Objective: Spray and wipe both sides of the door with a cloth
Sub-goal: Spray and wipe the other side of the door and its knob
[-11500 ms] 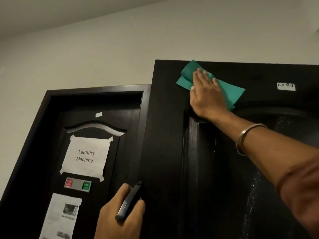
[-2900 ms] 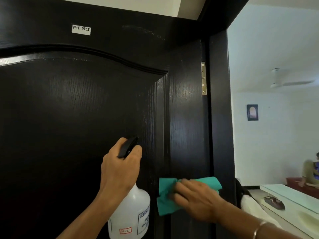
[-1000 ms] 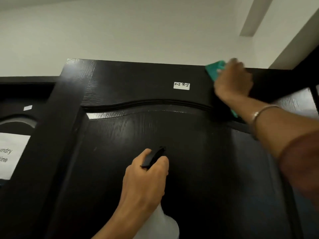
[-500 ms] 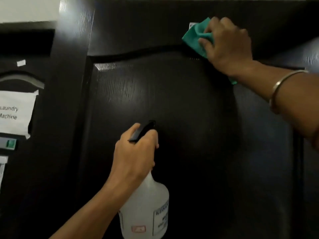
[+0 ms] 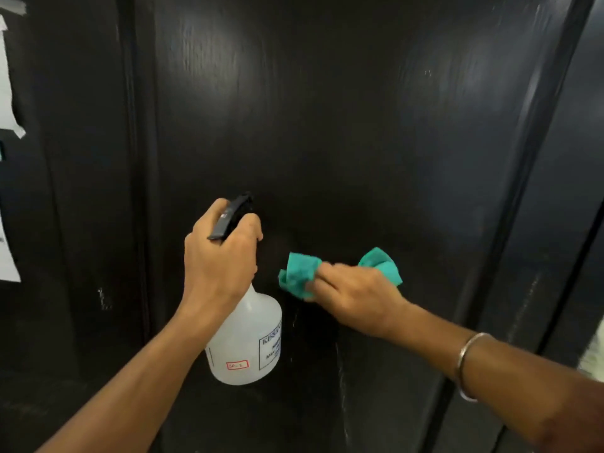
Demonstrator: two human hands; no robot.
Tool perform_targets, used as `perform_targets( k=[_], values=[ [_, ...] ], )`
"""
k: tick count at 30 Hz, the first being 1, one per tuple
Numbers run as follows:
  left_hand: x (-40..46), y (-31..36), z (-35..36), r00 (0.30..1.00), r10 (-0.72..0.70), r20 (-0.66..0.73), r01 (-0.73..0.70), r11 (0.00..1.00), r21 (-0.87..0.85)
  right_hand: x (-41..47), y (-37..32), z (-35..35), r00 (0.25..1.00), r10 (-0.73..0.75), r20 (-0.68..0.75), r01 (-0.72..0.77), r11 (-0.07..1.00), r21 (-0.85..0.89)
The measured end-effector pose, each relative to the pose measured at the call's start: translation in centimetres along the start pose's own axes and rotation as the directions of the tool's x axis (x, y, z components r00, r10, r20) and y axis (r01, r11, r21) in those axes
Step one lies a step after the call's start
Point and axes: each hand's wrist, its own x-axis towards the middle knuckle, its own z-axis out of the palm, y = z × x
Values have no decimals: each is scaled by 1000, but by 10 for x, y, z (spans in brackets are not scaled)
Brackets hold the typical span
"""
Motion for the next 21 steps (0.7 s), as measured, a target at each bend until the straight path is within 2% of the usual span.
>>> perform_targets(
  k=[3,5,7,9,10,12,14,16,18,21],
  values=[
    [-18,-14,2,999,-41,7,41,999,5,-37,6,-3,962,-249,112,245,968,44],
    [-30,-22,2,998,-57,15,57,998,0,-26,38,-24,964,-259,68,260,965,-15],
    [-40,-30,3,998,-64,27,63,998,13,4,78,-49,993,-69,-92,59,992,-114],
    [-49,-37,3,997,-75,19,75,997,22,32,106,-69,962,161,-221,-197,969,-152],
    [-52,-41,4,996,-86,11,86,996,14,39,111,-72,939,236,-251,-277,950,-142],
    [-60,-48,6,994,-111,-1,111,994,0,40,100,-63,910,315,-270,-348,934,-83],
    [-69,-54,10,992,-125,-12,125,992,-3,24,68,-41,902,350,-252,-356,934,22],
    [-79,-60,14,991,-135,-22,135,991,-18,-8,22,-10,939,285,-192,-272,958,92],
    [-89,-65,17,988,-147,-36,147,989,-26,-57,-28,24,988,133,-74,-122,982,148],
    [-107,-74,17,984,-163,-66,161,986,-33,-144,-87,66,990,-89,113,64,975,212]
  ],
)
